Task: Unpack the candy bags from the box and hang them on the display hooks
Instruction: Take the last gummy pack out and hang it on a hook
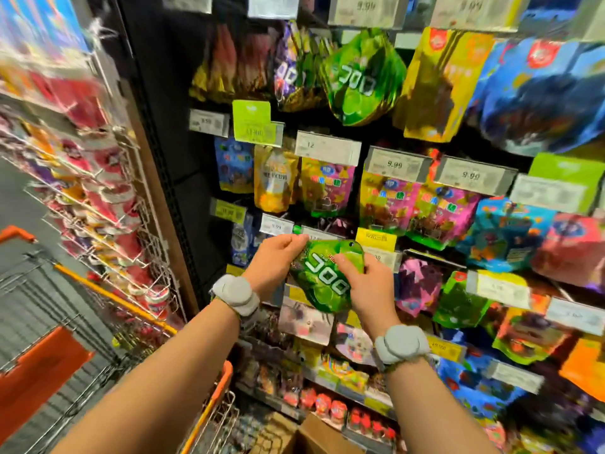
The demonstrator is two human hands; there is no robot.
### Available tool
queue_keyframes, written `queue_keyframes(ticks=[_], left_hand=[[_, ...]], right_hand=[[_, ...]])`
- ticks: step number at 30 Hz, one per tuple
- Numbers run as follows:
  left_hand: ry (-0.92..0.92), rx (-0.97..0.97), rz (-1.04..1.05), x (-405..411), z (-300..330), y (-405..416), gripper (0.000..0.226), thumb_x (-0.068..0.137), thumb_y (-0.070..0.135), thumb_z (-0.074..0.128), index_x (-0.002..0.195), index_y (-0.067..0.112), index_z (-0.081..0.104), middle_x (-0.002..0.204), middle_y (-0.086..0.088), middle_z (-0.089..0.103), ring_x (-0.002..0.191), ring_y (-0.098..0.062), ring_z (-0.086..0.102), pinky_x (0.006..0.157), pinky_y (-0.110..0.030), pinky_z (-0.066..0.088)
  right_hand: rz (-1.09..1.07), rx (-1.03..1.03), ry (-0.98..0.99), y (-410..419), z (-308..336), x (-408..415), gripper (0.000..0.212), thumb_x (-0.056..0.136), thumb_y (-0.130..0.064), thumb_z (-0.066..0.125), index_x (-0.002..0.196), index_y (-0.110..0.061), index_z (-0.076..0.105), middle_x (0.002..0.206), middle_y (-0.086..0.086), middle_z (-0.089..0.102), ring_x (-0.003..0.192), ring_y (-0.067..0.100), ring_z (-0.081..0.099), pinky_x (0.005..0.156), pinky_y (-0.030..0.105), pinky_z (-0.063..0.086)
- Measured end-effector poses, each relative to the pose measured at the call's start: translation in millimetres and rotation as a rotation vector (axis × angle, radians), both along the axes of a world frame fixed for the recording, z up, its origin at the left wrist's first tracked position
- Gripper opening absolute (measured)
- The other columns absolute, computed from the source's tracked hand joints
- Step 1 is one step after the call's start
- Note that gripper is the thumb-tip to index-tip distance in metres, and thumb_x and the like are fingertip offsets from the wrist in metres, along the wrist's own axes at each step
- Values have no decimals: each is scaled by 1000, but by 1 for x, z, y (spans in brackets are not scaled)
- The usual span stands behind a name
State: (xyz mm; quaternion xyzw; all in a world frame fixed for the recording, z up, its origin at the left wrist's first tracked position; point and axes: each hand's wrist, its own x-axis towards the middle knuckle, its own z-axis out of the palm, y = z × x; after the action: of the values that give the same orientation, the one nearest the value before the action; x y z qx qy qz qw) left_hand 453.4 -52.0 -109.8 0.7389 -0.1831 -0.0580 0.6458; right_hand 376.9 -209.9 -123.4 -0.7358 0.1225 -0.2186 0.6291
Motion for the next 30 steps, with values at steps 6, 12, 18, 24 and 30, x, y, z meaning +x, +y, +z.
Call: queue_keyframes(ticks=[6,12,18,24,30], left_hand=[[48,-88,-87,25,55,34,20,83,7,72,99,-3,64,89,-14,72,81,-24,69,72,-37,56],[-140,-73,-39,41,119,36,12,82,2,73,89,9,67,81,-6,74,78,-23,70,71,-34,57],[-400,36,-52,57,193,21,28,85,16,74,111,12,64,104,-3,69,89,-11,66,76,-23,55],[-880,282,70,69,261,-3,42,83,32,75,120,20,59,113,6,63,104,-8,59,90,-19,46],[-1283,459,249,79,286,-22,51,82,36,75,126,16,58,124,-6,56,113,-27,49,98,-32,38]], right_hand=[[96,31,-152,19,57,32,9,90,-16,72,81,-15,68,71,-8,70,58,-4,64,52,13,47],[125,124,-218,25,114,57,11,95,-21,66,86,-16,71,80,0,76,76,17,73,65,37,61],[45,35,-319,7,167,81,28,93,-40,61,77,-18,68,87,14,74,81,28,70,76,60,56],[-18,18,-396,-14,208,94,42,80,-50,65,84,-9,70,89,19,73,76,21,63,76,62,55],[-60,7,-388,-20,219,100,37,90,-39,65,78,-4,67,75,11,68,70,18,57,67,46,53]])
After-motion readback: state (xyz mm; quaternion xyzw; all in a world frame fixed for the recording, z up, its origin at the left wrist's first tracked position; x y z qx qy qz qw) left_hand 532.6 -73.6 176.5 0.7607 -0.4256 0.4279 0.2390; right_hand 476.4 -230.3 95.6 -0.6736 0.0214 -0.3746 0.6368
